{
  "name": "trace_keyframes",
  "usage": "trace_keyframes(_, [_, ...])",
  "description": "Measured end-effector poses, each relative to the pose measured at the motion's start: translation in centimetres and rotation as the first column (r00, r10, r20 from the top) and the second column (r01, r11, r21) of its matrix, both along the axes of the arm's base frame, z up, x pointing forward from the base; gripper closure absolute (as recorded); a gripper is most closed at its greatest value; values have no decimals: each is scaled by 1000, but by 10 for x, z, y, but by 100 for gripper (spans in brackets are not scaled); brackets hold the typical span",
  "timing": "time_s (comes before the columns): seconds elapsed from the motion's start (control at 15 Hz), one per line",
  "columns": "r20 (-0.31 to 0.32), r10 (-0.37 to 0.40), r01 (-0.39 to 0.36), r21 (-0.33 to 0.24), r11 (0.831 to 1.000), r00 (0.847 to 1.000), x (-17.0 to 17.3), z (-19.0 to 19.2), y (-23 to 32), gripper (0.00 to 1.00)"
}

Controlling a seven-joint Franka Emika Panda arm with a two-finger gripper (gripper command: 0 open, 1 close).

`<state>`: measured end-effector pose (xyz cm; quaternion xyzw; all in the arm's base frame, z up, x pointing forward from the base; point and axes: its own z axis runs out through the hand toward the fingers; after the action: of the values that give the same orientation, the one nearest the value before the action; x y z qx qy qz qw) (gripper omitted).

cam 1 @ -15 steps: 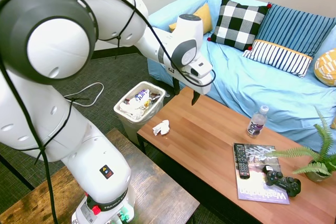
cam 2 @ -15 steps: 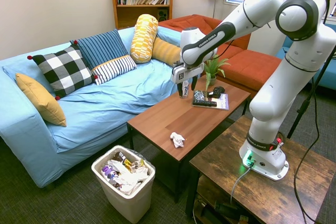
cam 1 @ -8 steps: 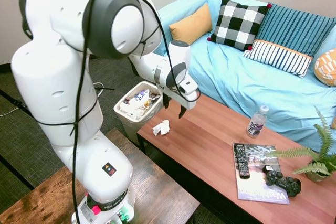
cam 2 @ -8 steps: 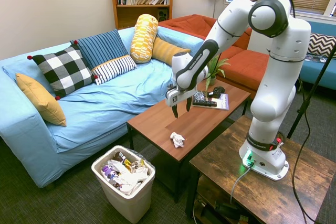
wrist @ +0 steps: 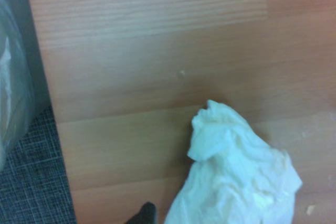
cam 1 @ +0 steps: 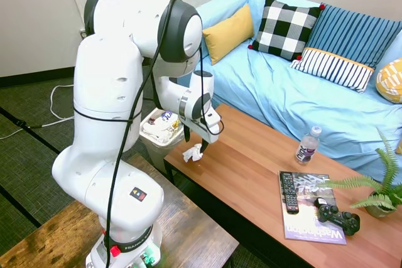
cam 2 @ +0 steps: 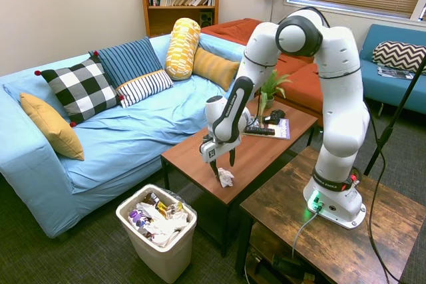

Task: Throw the tissue in the trash bin

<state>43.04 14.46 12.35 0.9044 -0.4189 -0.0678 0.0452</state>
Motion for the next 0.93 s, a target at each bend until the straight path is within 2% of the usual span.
trace_keyframes(0.27, [-20,-29,29,-9,1000,999,9,-21,-2,0])
trace_keyframes(0.33, [-23,-36,36,-7,999,999,10,-25,-2,100])
trace_keyframes(0.93, [-47,-56,57,16,998,997,9,-38,-3,100])
